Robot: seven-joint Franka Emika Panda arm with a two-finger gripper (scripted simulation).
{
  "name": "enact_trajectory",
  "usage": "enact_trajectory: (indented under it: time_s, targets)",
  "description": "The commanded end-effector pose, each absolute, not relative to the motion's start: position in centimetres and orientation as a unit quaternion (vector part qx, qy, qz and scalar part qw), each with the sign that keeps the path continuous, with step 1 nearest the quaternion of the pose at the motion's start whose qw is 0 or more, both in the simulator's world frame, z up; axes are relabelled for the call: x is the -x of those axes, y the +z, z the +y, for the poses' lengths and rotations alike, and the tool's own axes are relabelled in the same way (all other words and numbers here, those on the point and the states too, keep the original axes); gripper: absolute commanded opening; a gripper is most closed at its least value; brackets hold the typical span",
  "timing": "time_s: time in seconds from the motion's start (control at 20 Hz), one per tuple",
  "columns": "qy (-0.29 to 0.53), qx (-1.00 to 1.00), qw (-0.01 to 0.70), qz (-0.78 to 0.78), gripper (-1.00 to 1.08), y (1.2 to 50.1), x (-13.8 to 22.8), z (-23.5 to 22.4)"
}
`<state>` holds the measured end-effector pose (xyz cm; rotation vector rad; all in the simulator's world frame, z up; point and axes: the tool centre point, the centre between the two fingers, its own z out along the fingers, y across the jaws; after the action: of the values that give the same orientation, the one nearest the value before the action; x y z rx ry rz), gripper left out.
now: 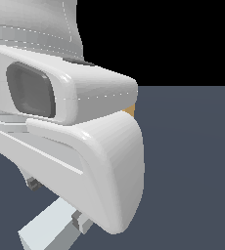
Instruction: Insert the peg into the horizontal hole in a box.
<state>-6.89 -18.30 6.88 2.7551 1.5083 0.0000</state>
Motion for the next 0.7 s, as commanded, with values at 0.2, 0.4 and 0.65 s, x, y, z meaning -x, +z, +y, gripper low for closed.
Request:
enact_trajectory:
  time_s: [0.2,0.4,0.65]
  targets:
    - [0.0,-0.877,0.0,0.48,1.0,4.9,7.0,-18.3]
    - [0.0,-0.877,0.0,0.481,1.0,3.0,7.0,-18.2]
    - [0.0,-0.876,0.0,0.482,1.0,2.0,6.9,-18.2]
